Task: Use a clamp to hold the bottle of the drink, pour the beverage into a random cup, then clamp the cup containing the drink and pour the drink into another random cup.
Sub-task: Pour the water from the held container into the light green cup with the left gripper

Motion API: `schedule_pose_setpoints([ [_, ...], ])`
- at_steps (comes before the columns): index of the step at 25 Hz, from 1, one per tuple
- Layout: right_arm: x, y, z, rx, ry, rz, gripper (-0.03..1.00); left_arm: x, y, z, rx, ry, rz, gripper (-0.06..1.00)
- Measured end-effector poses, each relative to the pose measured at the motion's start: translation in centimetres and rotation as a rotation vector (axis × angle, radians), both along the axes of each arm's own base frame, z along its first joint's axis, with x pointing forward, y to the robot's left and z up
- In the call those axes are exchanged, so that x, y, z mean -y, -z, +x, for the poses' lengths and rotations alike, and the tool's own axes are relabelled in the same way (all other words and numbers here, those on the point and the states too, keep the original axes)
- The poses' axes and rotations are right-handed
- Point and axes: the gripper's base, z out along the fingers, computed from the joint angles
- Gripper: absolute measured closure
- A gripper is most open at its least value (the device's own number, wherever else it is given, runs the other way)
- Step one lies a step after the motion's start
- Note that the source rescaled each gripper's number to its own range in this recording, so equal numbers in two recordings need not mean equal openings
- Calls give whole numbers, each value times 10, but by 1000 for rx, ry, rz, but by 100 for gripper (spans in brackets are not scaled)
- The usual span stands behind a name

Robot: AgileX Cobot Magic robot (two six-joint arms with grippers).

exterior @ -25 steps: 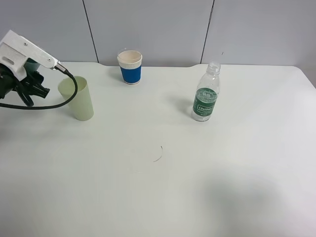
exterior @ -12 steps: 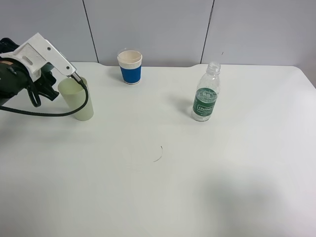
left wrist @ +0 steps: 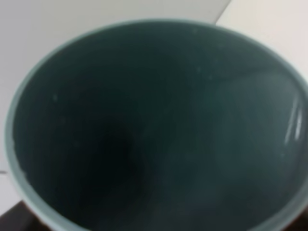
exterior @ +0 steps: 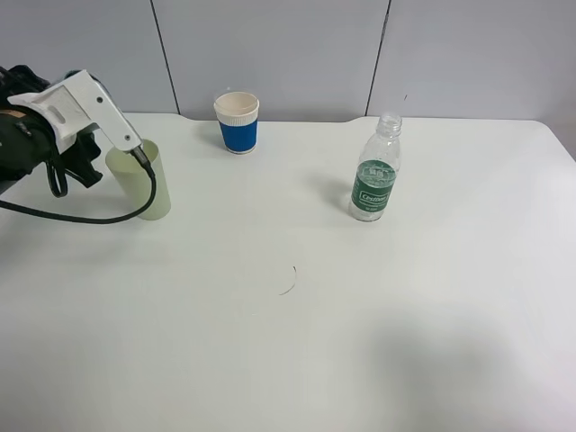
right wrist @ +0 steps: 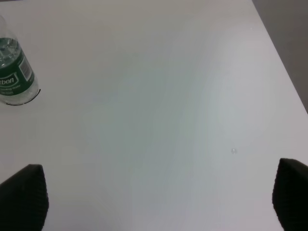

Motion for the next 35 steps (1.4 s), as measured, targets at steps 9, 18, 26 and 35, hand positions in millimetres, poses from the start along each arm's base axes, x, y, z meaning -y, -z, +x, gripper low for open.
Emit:
schedule_pose_setpoints([
  [9, 0, 0, 0, 0, 0, 0, -2, 2, -3, 2, 13, 49, 97, 94],
  [18, 0, 0, 0, 0, 0, 0, -2, 2, -4, 2, 12, 60, 134, 94],
  [26, 0, 0, 0, 0, 0, 0, -1, 2, -5, 2, -3, 77, 212, 94],
  [35, 0, 0, 0, 0, 0, 0, -1, 1, -7, 2, 6, 74, 250, 94],
])
